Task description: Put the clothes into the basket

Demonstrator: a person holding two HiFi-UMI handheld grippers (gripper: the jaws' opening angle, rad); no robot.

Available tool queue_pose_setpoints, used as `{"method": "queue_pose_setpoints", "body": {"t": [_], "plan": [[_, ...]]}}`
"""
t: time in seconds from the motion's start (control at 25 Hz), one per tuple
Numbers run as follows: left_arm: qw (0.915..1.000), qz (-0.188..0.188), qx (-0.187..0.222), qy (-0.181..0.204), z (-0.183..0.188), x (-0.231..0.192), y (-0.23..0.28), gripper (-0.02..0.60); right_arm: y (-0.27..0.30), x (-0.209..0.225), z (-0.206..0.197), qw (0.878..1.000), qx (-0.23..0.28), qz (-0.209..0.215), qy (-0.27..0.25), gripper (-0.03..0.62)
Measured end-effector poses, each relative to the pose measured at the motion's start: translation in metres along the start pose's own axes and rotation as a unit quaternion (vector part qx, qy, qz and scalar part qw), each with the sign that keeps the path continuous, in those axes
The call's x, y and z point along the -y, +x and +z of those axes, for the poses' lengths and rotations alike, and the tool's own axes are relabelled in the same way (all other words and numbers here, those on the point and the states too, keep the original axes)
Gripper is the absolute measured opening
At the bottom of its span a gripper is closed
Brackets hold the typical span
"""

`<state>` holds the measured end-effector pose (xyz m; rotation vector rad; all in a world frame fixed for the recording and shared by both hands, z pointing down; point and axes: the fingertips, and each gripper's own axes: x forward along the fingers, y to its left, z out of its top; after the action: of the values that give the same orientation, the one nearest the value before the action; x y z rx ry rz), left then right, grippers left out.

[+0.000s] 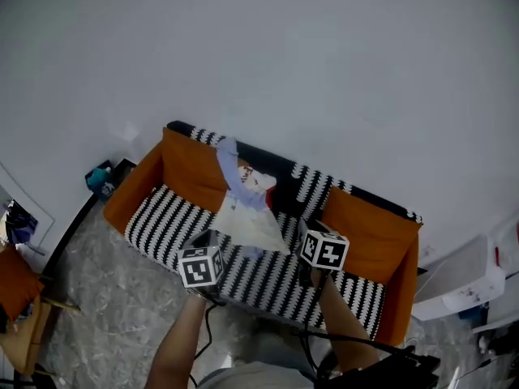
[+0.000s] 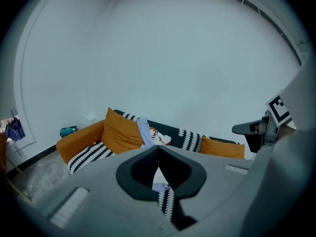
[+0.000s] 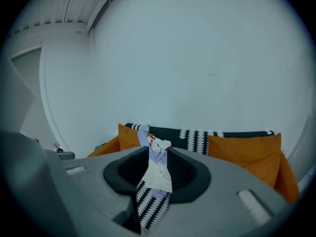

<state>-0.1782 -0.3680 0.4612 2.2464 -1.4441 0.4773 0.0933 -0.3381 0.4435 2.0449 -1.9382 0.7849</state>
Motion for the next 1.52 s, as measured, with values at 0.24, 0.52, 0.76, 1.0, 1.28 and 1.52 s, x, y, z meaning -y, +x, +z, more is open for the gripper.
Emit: {"method": "queue_pose_setpoints", "body": {"t": [0.24, 0.52, 0.76, 1.0, 1.28, 1.52], "plan": [[0.9998, 0.017, -0.011, -0.001, 0.020, -0.013, 0.049, 0.006, 0.069, 0.002, 0.011, 0.999, -0.036, 0.019, -0.015, 0.121], [0.9978, 0.047, -0.046, -0.013, 0.021, -0.039, 0.111, 0.006, 0.161, 0.014, 0.011, 0.995, -0.084, 0.043, -0.039, 0.121], [0.9942, 0.073, -0.075, -0.027, 0.002, -0.063, 0.162, 0.006, 0.244, 0.030, -0.016, 0.989, -0.124, 0.058, -0.050, 0.121], [0.9887, 0.106, -0.092, -0.051, -0.023, -0.089, 0.198, 0.006, 0.314, 0.043, -0.051, 0.983, -0.154, 0.075, -0.061, 0.121], [0.9802, 0.142, -0.113, -0.078, -0.064, -0.118, 0.220, 0.006, 0.388, 0.052, -0.096, 0.975, -0.187, 0.089, -0.078, 0.121], [0.9736, 0.165, -0.124, -0.098, -0.087, -0.137, 0.244, 0.006, 0.435, 0.061, -0.119, 0.971, -0.204, 0.095, -0.086, 0.122]]}}
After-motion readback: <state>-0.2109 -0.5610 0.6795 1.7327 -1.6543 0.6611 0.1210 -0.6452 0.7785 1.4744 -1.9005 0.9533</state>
